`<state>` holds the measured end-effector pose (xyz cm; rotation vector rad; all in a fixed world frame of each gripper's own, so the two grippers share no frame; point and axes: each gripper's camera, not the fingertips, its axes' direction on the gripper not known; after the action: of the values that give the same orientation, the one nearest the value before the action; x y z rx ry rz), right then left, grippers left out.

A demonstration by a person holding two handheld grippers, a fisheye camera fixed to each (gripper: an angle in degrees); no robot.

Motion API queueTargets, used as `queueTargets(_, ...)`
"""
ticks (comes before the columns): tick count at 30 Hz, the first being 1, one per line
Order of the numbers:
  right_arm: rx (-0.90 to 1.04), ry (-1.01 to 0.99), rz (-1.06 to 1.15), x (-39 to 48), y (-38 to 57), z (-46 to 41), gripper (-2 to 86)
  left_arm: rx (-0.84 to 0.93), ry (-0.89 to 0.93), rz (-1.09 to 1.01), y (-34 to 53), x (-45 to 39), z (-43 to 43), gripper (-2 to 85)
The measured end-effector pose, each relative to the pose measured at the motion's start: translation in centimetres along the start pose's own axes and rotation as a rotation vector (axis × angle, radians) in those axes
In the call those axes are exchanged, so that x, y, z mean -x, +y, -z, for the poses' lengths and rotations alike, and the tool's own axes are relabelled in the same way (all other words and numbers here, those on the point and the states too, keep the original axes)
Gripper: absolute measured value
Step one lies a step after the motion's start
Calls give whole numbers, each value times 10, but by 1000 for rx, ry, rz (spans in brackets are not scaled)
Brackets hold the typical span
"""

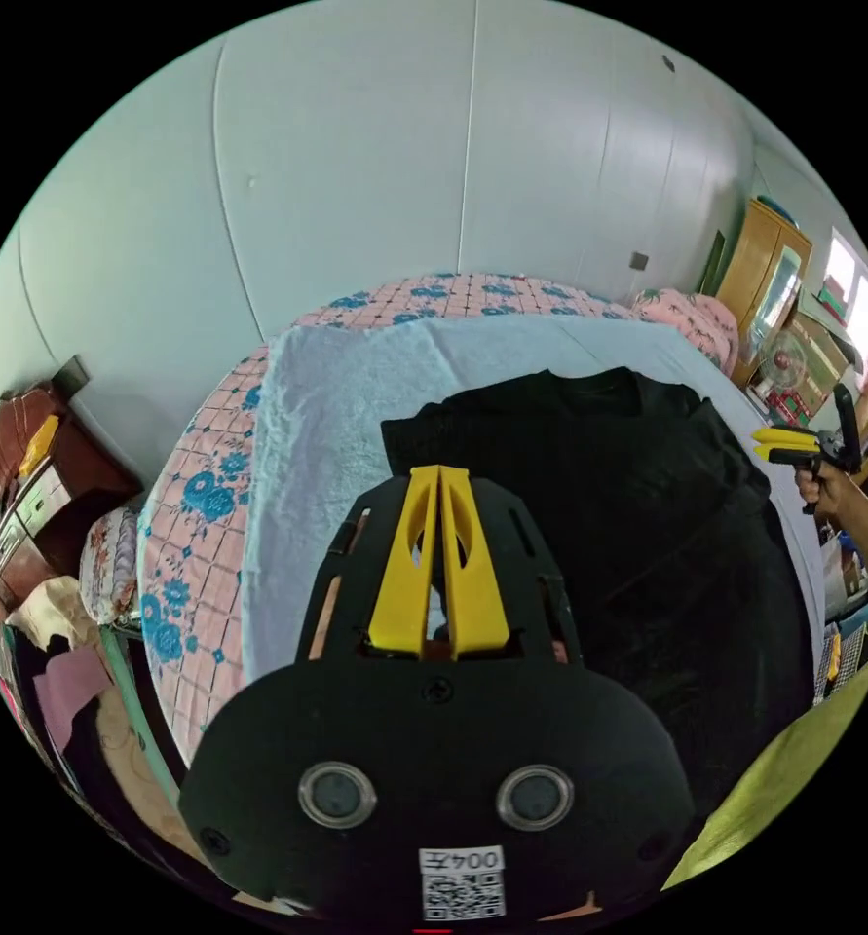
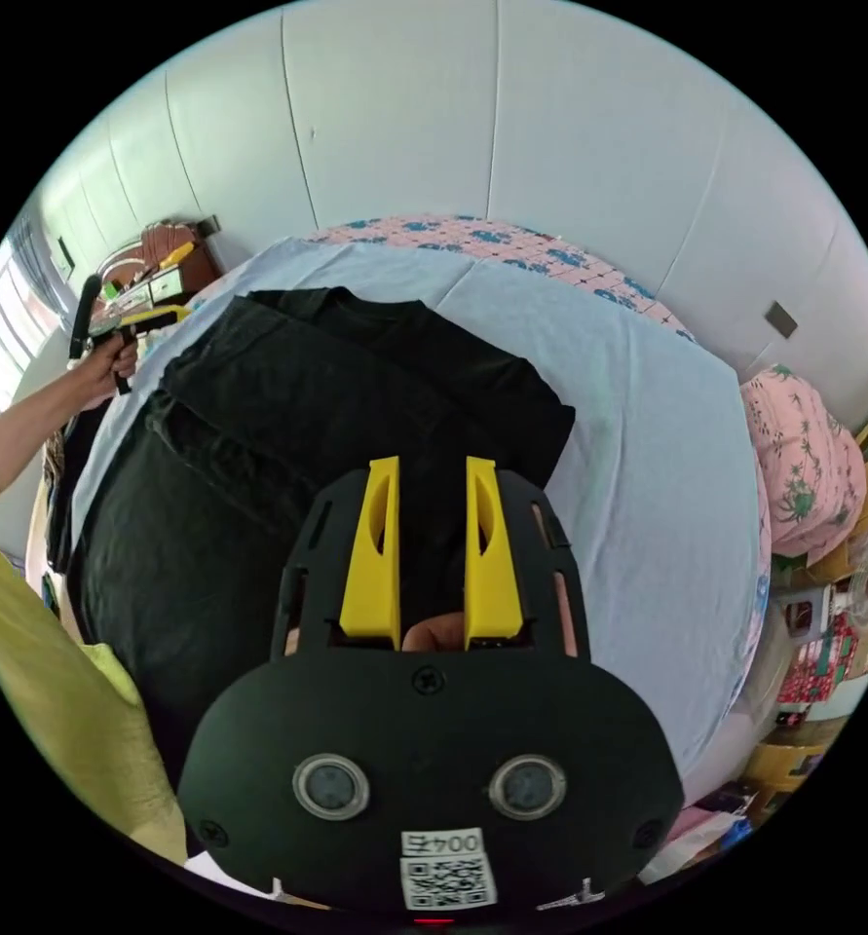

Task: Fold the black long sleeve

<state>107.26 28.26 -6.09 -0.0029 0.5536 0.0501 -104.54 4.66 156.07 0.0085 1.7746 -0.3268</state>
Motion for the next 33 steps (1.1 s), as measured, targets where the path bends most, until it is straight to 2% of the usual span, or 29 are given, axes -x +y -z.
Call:
queueTargets(5, -23, -153, -184, 18, 74, 94, 105, 50, 65, 84, 69, 18, 108, 14)
queueTargets(9, 7, -198, -313, 45, 148, 147, 102, 111, 116, 83, 129, 15, 165, 38)
queueTargets(14, 16, -275, -551, 73, 262, 218, 92, 203, 394, 153, 211, 26, 223, 75)
queueTargets(20, -53, -381, -816, 65, 370, 282, 86, 318, 585, 145, 281, 34, 294, 103)
queueTargets(25, -92, -523, -922, 49, 430, 306, 86, 266, 675, 225, 331, 34, 355, 125)
queueTargets(33, -63, -639, -904, 36, 473, 323, 91, 269, 654, 350, 420, 16, 421, 143)
